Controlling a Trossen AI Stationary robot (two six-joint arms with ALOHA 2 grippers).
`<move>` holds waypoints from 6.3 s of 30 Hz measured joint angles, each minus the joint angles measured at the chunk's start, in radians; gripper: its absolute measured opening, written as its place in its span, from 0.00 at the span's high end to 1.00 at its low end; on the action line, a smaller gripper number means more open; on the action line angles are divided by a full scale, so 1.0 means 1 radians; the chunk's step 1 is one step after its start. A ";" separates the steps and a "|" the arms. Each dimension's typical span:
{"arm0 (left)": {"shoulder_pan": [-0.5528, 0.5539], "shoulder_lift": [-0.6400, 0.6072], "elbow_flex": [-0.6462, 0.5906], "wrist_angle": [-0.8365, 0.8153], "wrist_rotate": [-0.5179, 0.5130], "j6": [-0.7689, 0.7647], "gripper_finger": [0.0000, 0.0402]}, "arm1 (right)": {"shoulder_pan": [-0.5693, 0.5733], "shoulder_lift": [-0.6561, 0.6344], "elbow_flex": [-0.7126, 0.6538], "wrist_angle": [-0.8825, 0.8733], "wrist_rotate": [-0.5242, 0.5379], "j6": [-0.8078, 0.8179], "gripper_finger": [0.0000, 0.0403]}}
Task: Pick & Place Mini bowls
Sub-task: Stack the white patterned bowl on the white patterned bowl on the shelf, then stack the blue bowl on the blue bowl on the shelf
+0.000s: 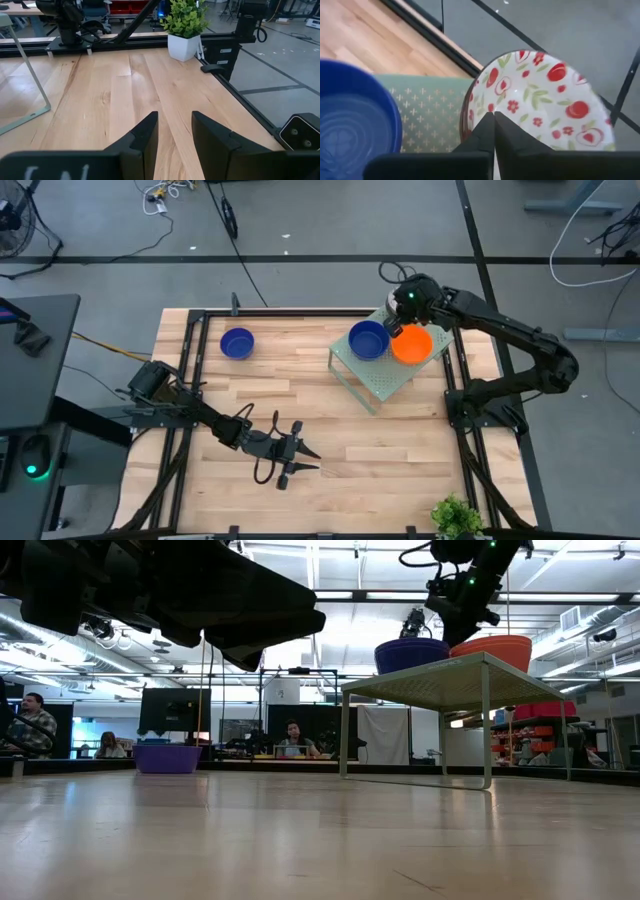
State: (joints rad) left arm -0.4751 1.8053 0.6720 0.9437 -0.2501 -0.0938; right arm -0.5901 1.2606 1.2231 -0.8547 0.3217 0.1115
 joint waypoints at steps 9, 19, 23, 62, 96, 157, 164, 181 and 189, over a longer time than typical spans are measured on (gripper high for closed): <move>0.000 0.000 0.000 0.000 0.000 0.000 0.70 | 0.000 -0.009 -0.015 0.002 0.001 -0.037 0.99; 0.000 0.000 0.000 -0.020 -0.007 -0.004 0.70 | 0.149 -0.124 -0.015 -0.013 0.042 -0.003 1.00; 0.000 -0.044 0.001 -0.118 -0.083 -0.046 0.70 | 0.386 -0.148 -0.015 -0.034 0.066 0.103 1.00; 1.077 -0.539 0.000 -1.513 -0.026 -0.155 0.34 | 1.442 0.432 -0.375 1.350 0.247 0.090 0.99; 0.788 -0.413 0.000 -1.469 -0.025 -0.122 0.96 | 1.435 0.431 -0.375 1.330 0.247 0.092 0.98; -0.083 -0.197 0.249 -0.725 0.248 0.070 0.90 | 1.115 0.506 -0.132 1.057 -0.383 -0.130 0.98; -0.054 -0.200 0.249 -0.751 0.240 0.045 0.67 | 1.155 0.506 -0.133 0.974 -0.382 -0.087 0.99; -0.068 -0.262 -0.031 -0.628 -0.078 -0.112 0.57 | 1.285 0.471 0.257 0.066 0.103 0.053 0.99; -0.066 -0.262 -0.247 -0.133 -0.200 -0.159 0.57 | 1.036 0.328 0.301 -0.163 0.221 -0.018 0.99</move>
State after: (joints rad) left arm -0.5415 1.5436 0.4246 0.8110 -0.4503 -0.2525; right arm 0.4461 1.5885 1.5238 -1.0176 0.5423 0.0935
